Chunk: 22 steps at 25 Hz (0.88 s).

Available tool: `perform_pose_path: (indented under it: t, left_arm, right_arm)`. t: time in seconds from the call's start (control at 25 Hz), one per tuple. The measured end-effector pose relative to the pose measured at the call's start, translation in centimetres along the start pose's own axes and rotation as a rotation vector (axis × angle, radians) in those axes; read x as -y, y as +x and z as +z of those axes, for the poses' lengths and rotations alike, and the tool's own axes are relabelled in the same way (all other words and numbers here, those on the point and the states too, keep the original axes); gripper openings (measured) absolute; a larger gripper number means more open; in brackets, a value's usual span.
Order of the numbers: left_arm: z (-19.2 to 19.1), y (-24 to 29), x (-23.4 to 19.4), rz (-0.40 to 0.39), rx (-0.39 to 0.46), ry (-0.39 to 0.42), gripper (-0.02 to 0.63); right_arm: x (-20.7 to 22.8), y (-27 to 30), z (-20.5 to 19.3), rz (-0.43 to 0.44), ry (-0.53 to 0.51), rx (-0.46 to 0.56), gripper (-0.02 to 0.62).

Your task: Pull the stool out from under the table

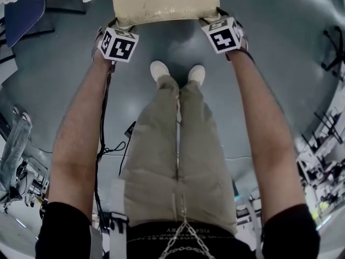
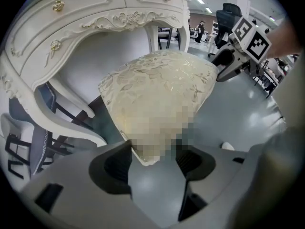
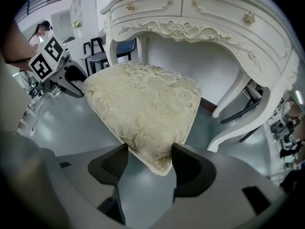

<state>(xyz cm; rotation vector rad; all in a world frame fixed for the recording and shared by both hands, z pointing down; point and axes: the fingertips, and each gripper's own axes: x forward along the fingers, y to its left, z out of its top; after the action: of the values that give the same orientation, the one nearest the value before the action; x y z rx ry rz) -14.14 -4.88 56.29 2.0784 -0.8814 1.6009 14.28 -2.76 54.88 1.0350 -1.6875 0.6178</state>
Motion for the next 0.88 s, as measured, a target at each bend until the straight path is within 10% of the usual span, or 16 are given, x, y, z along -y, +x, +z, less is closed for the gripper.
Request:
perform_pose_path:
  t: [0.52,0.64,0.88]
  left_arm:
    - [-0.4,-4.4,4.5,0.02,0.211,-0.279,0.274]
    - [-0.3,-7.2,7.1,0.034,0.287,-0.321,0.142]
    - [3.3,-16.8,10.0,0.025,0.571,-0.464,0.004]
  right_arm:
    - [0.4,-5.9,-1.0,-0.101,0.103,0.226,0.226]
    - [-1.0,-9.1,-1.6,-0.104,0.117,0.293,0.051]
    - [-1.7,-16.4,-1.5,-0.122,0.235,0.461,0.003]
